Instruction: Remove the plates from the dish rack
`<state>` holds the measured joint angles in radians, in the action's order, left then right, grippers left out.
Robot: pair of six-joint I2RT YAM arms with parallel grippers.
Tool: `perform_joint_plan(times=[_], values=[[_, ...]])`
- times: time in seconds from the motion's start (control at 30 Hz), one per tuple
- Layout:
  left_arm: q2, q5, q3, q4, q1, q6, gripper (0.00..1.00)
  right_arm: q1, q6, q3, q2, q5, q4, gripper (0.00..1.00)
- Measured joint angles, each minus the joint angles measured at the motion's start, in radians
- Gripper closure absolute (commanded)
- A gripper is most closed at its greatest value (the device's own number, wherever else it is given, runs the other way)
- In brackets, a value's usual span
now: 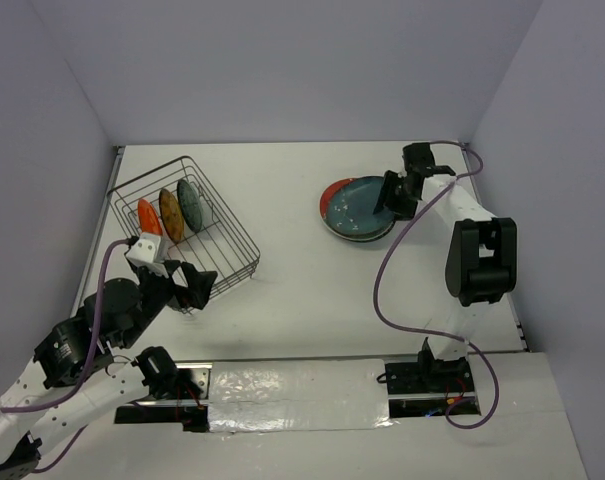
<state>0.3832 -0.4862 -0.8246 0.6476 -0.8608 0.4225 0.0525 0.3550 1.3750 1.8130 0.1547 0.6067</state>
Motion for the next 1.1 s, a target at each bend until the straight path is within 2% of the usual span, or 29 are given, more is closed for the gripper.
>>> perform_joint_plan(times=[0.23, 0.3, 0.53, 1.1], values=[[-0.017, -0.008, 0.0, 0.004, 0.0, 0.001, 0.0, 0.045, -0.009, 0.06, 0.053, -0.114, 0.071, 0.37], [-0.019, -0.009, 0.0, 0.005, 0.0, 0.001, 0.01, 0.053, -0.005, 0.06, 0.071, -0.152, 0.087, 0.3], [-0.019, -0.01, 0.0, 0.005, 0.0, 0.001, 0.0, 0.078, -0.013, 0.06, 0.078, -0.23, 0.108, 0.29], [-0.017, -0.042, 0.0, 0.008, 0.0, 0.01, 0.0, 0.078, -0.012, 0.062, 0.064, -0.157, 0.077, 0.29]])
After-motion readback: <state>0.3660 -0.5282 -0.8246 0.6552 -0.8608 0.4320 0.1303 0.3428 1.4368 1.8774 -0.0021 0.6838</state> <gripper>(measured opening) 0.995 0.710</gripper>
